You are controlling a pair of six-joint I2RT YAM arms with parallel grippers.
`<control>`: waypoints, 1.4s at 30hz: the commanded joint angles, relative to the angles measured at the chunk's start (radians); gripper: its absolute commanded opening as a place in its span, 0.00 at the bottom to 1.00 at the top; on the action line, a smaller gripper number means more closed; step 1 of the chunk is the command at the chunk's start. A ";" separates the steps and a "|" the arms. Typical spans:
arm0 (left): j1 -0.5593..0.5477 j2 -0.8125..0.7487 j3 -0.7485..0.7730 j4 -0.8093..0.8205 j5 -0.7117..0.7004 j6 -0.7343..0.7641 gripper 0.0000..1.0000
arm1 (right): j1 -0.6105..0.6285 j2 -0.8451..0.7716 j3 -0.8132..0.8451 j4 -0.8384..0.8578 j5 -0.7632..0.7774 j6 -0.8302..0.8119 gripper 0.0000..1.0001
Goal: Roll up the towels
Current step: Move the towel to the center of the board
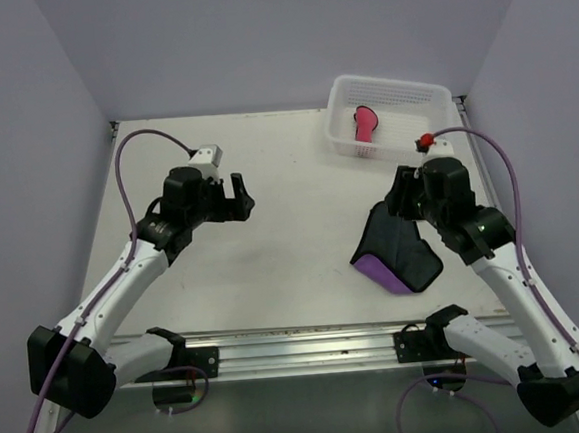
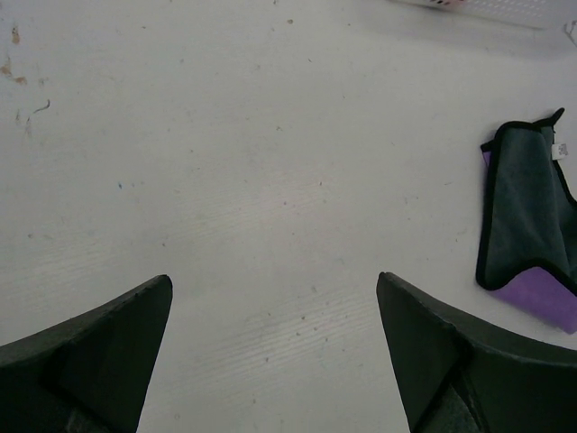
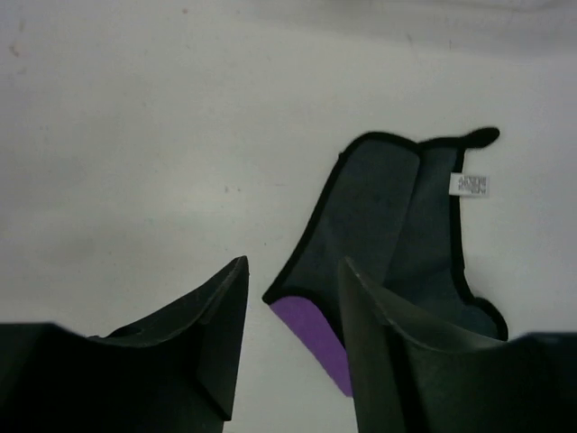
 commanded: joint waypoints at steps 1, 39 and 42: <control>0.002 -0.032 -0.013 -0.046 0.048 0.040 1.00 | 0.002 -0.038 -0.112 -0.083 0.046 0.071 0.45; -0.024 0.031 -0.060 -0.065 0.026 0.073 1.00 | 0.110 0.673 -0.214 0.268 -0.007 0.227 0.32; -0.024 0.001 -0.072 -0.062 -0.030 0.060 1.00 | 0.207 0.736 -0.154 0.285 -0.021 0.241 0.32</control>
